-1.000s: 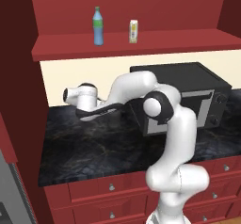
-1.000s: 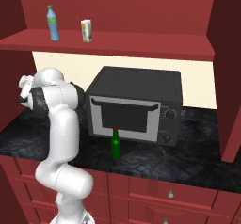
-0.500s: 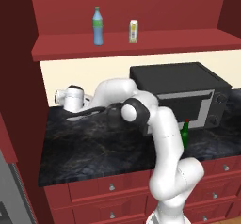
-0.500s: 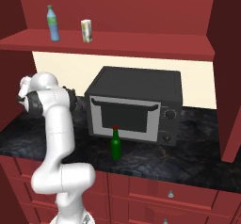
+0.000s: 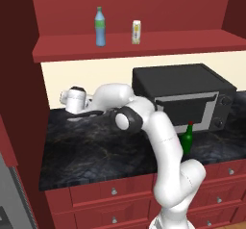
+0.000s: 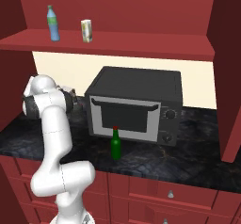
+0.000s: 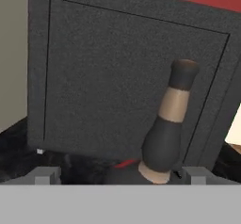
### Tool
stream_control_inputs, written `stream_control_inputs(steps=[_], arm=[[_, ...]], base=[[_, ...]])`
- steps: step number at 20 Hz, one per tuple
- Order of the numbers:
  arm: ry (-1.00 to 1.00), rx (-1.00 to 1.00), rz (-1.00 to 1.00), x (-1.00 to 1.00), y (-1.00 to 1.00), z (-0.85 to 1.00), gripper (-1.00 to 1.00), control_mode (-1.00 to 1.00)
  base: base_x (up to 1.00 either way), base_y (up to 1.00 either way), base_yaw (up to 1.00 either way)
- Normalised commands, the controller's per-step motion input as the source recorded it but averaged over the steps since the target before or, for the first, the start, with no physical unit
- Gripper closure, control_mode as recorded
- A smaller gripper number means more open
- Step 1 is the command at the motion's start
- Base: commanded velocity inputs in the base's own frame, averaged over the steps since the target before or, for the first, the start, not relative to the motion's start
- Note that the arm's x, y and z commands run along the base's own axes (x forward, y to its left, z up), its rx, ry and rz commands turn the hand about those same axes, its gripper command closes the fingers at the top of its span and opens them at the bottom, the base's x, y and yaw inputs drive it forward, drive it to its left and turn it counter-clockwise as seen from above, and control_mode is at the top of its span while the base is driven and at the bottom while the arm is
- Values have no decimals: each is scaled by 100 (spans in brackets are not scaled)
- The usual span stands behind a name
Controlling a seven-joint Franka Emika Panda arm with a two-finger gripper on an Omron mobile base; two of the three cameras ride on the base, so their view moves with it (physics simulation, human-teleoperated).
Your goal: Sort all alcoholic drinks to one cabinet, and non-alcoholic drinks to the other.
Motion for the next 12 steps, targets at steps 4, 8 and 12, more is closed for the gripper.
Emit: stream_control_inputs(steps=[4,8,12], arm=[[0,-1,-10,0,-40,0,-100,-100],[2,-1,-11,-4,-32,0,-100,-100],[4,-2,-11,-18,-32,0,-100,-100]], base=[[0,0,0],[0,0,0],[0,0,0]])
